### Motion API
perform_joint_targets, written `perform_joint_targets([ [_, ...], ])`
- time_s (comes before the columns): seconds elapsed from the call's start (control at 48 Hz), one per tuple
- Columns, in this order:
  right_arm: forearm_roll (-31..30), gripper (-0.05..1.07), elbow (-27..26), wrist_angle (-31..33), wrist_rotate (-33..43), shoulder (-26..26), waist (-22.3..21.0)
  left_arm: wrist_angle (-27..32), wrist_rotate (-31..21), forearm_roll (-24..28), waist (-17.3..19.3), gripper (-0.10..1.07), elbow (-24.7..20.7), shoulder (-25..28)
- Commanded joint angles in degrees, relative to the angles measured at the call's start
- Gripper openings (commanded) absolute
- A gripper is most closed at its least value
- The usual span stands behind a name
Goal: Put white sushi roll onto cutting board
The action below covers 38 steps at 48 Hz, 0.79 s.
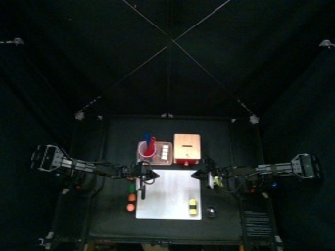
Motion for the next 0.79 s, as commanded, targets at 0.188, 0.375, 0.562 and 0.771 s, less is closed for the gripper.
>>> perform_joint_targets([
  [0.188,0.18,0.18,-0.18,-0.35,0.09,0.09,-0.09,0.09,-0.35,-1.41,0.79,0.46,-1.67,-0.18],
  [0.375,0.18,0.18,-0.26,-0.35,0.18,0.09,0.00,4.92,-0.18,-9.14,3.16,0.46,-6.33,0.00],
  [0.562,1.14,0.18,-0.18,-0.09,0.18,0.09,0.26,13.36,-0.26,-13.71,6.68,0.46,-14.24,2.55],
  [0.771,4.13,0.18,-0.09,0.09,0.18,0.26,0.18,28.21,-0.53,-15.91,11.43,0.46,-25.49,8.26],
])
